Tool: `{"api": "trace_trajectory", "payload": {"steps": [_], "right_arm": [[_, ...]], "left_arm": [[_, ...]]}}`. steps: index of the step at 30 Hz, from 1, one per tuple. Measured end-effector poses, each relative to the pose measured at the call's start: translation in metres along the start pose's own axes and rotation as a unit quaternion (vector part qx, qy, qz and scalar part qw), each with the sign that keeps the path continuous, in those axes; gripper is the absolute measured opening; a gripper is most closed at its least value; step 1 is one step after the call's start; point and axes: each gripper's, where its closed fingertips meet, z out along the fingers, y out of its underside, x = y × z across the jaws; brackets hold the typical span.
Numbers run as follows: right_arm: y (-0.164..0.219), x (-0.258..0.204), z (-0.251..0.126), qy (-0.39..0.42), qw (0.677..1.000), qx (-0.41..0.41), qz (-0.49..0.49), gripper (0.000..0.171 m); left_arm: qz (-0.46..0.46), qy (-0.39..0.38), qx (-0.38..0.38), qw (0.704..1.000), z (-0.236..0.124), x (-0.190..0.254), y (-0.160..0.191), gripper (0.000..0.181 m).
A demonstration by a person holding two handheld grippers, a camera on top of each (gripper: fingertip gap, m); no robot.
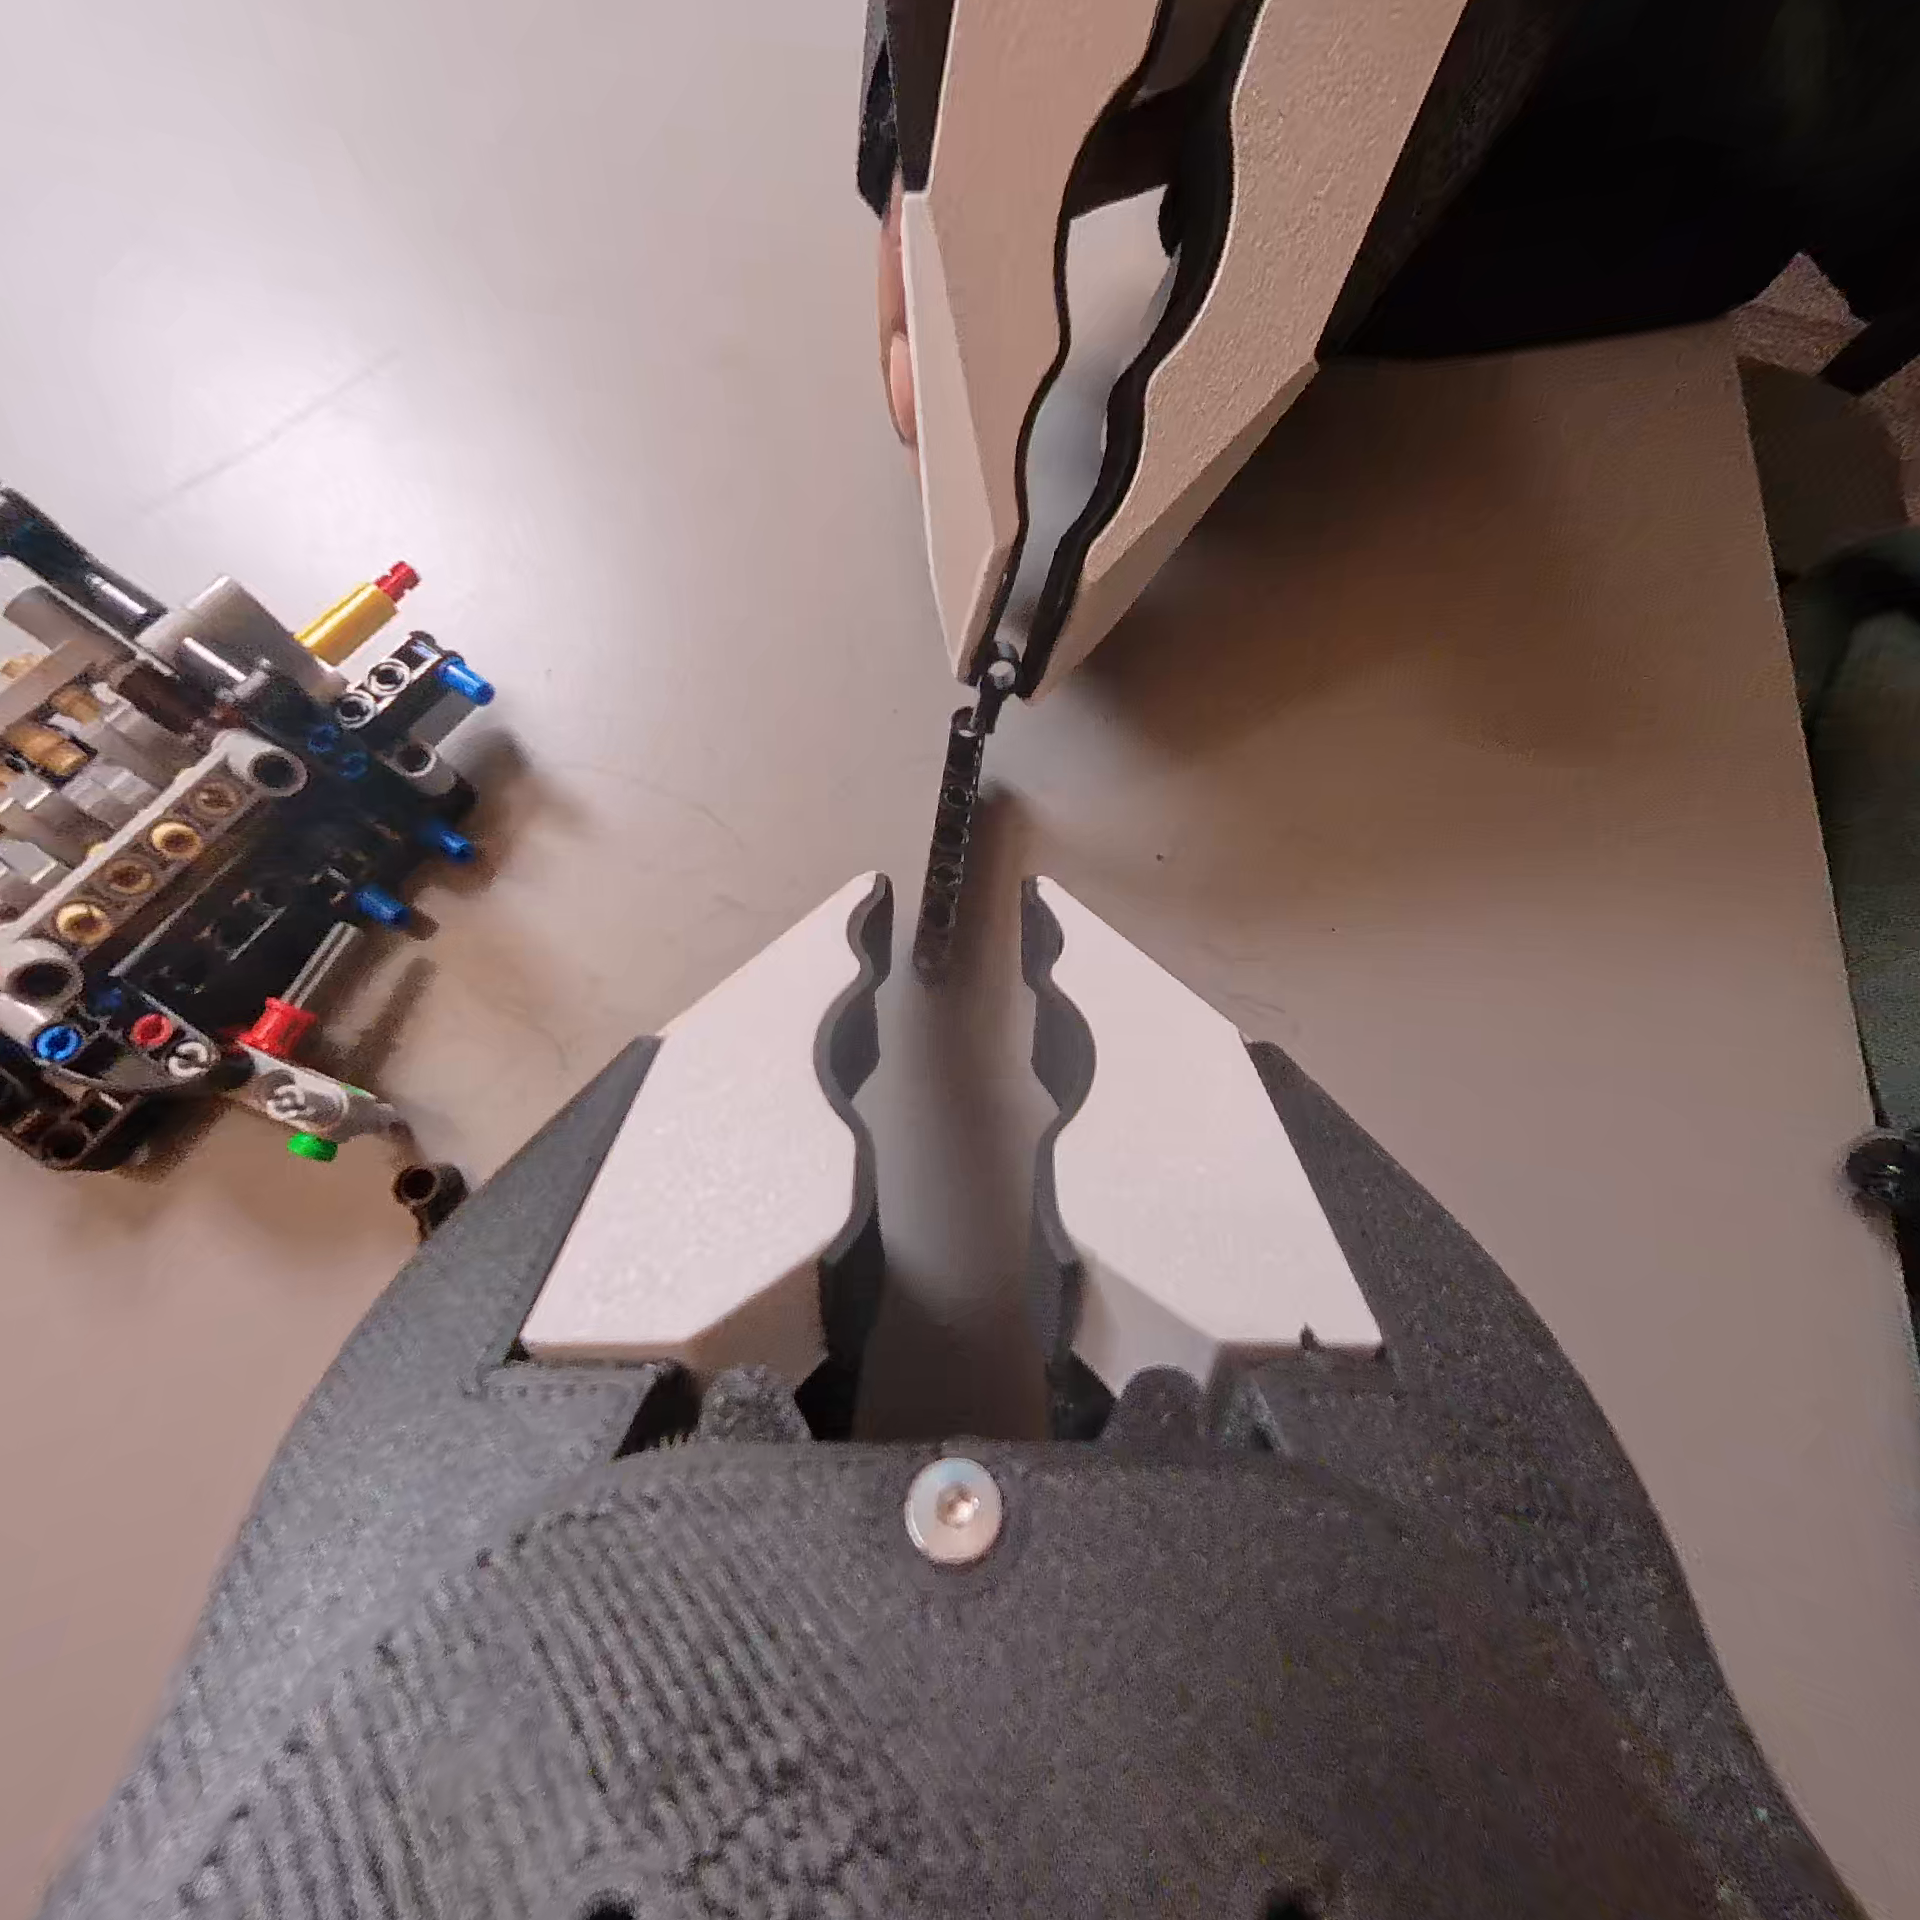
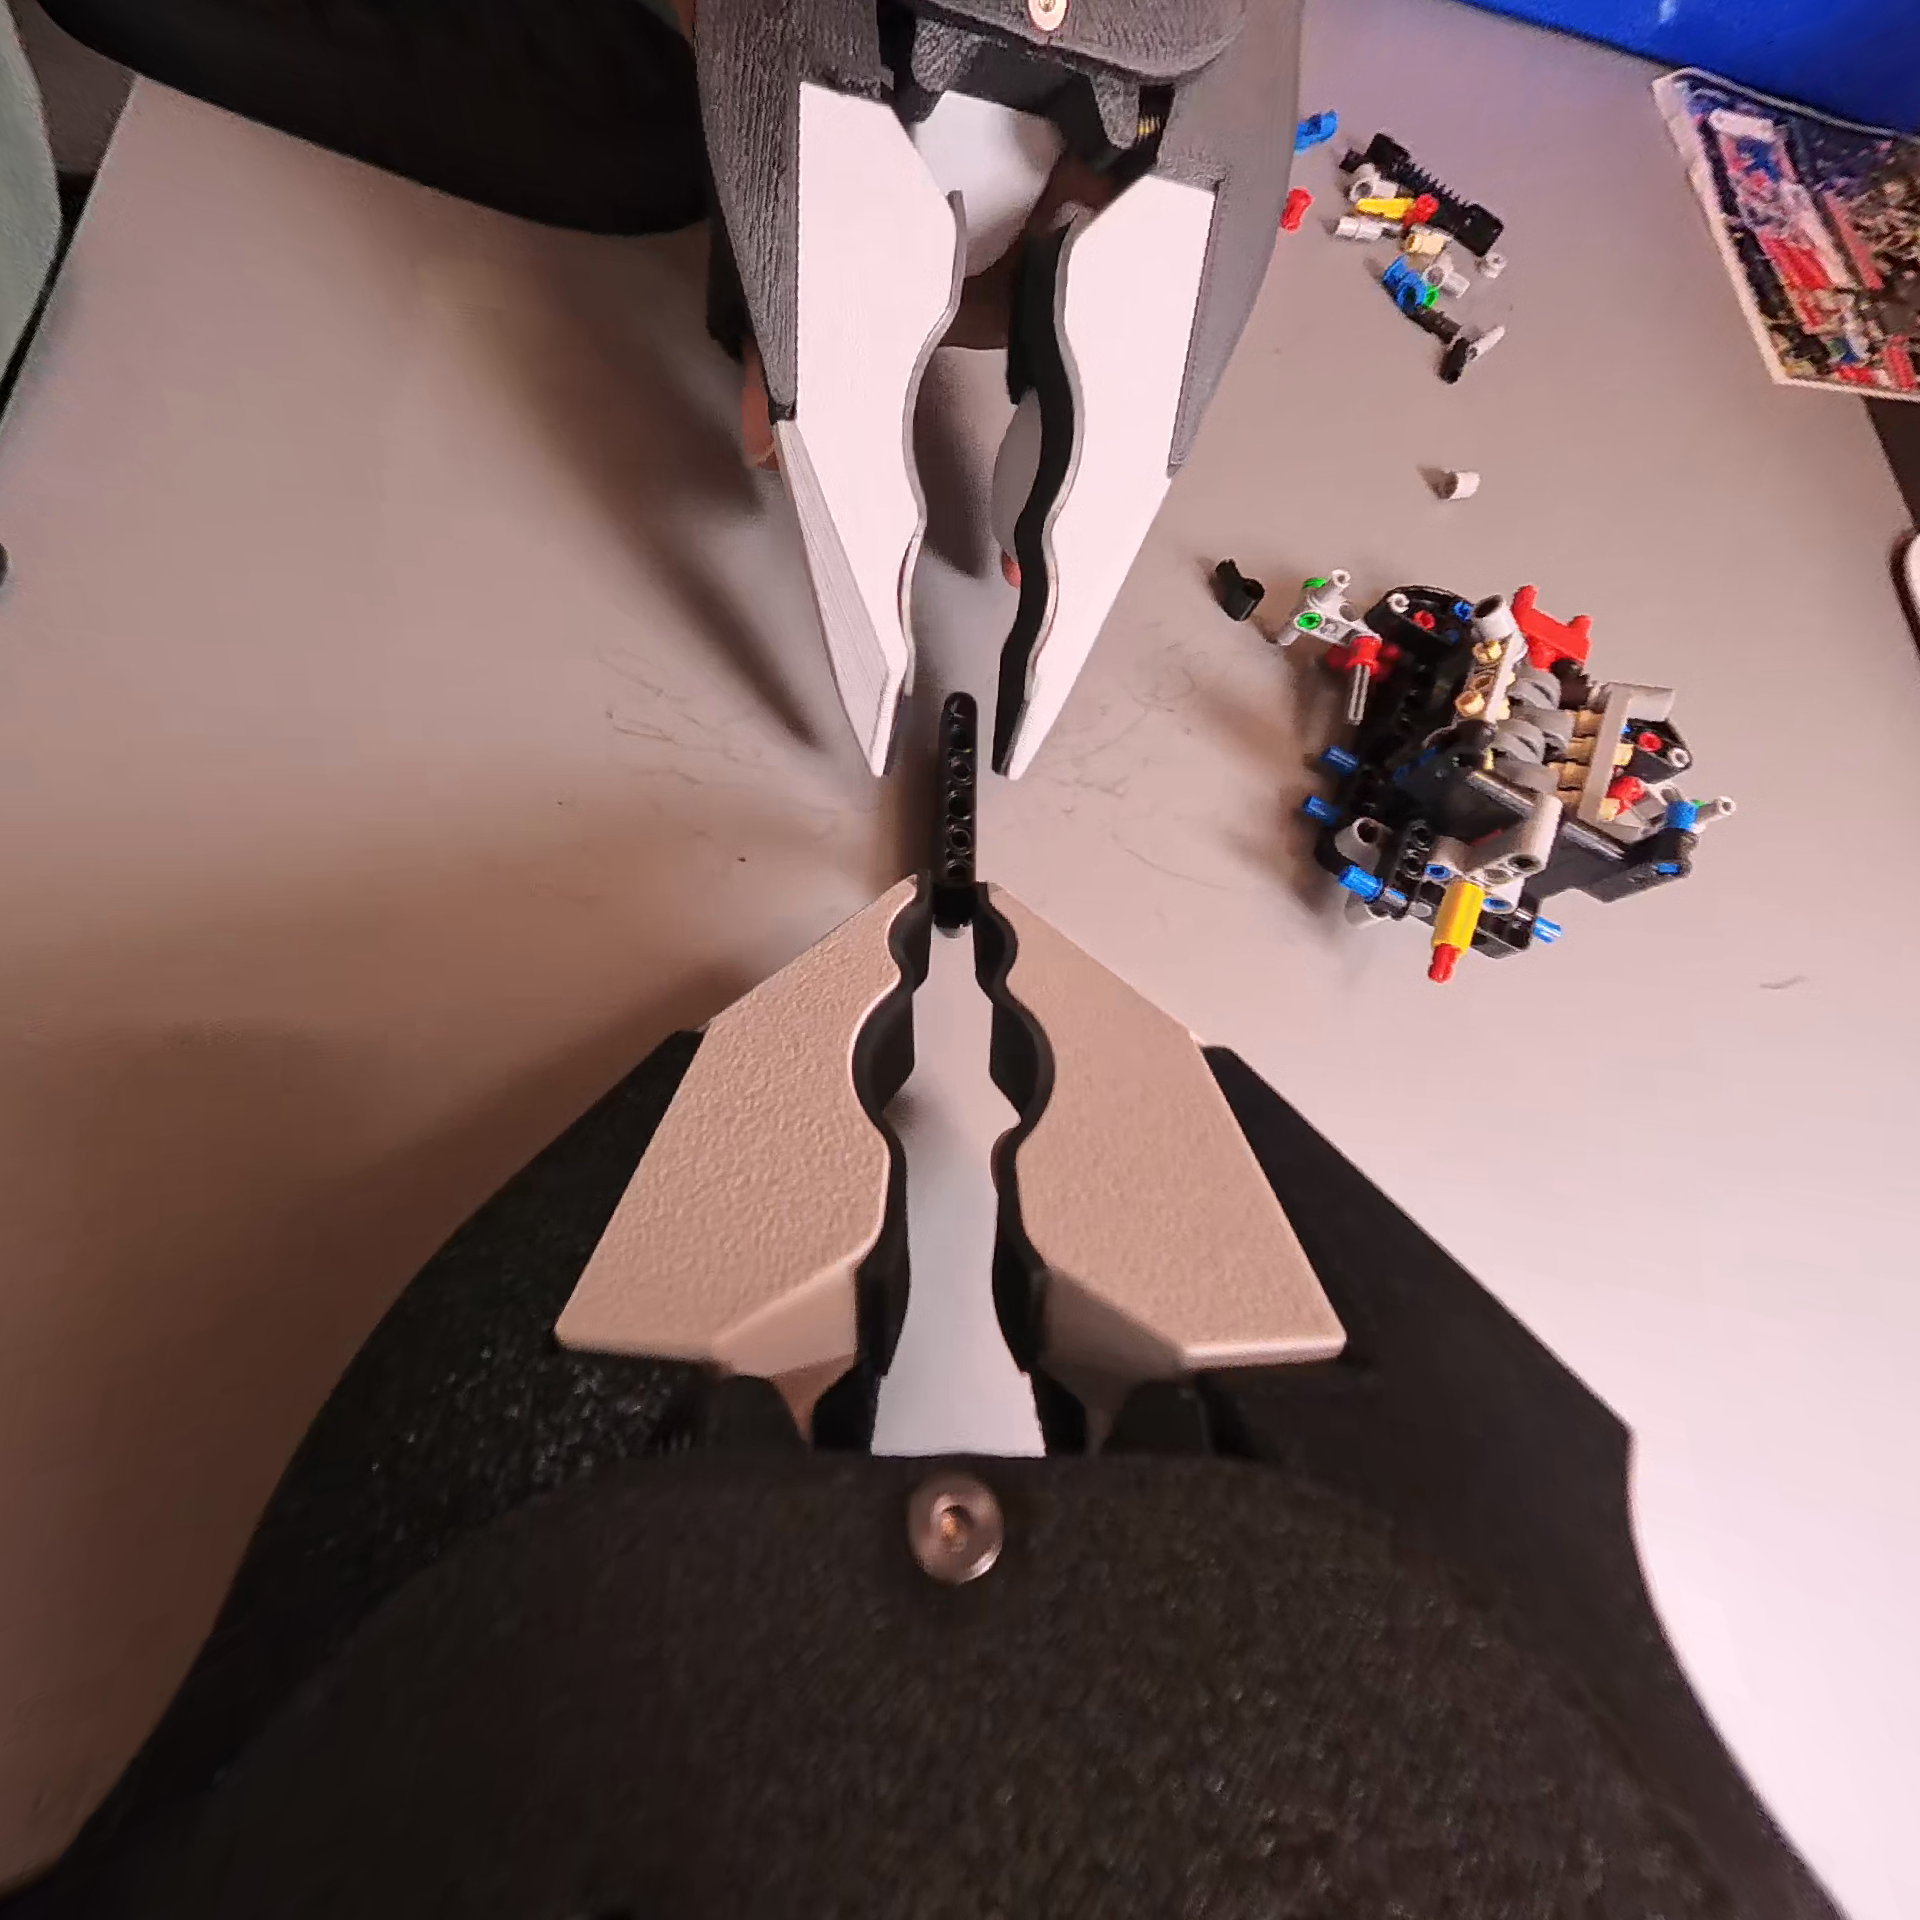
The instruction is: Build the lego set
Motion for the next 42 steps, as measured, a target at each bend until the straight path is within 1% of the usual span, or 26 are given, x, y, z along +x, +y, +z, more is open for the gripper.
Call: {"api": "trace_trajectory", "payload": {"steps": [9, 23, 34, 42], "right_arm": [[-0.002, 0.002, 0.002, 0.001, 1.0, -0.018, 0.003, 0.005], [0.002, 0.001, 0.007, -0.002, 0.998, -0.061, -0.008, 0.005], [0.001, 0.002, 0.01, -0.053, 0.981, -0.184, -0.021, 0.005], [0.002, 0.001, 0.011, -0.072, 0.972, -0.224, -0.025, 0.005]], "left_arm": [[0.028, -0.003, -0.009, 1.0, 0.008, 0.0, 0.006, 0.006], [0.04, -0.014, -0.004, 0.999, 0.008, 0.001, 0.005, 0.006], [0.059, -0.025, 0.012, 0.998, 0.007, -0.001, 0.005, 0.006], [0.074, -0.025, 0.016, 0.997, 0.007, -0.001, 0.006, 0.006]]}}
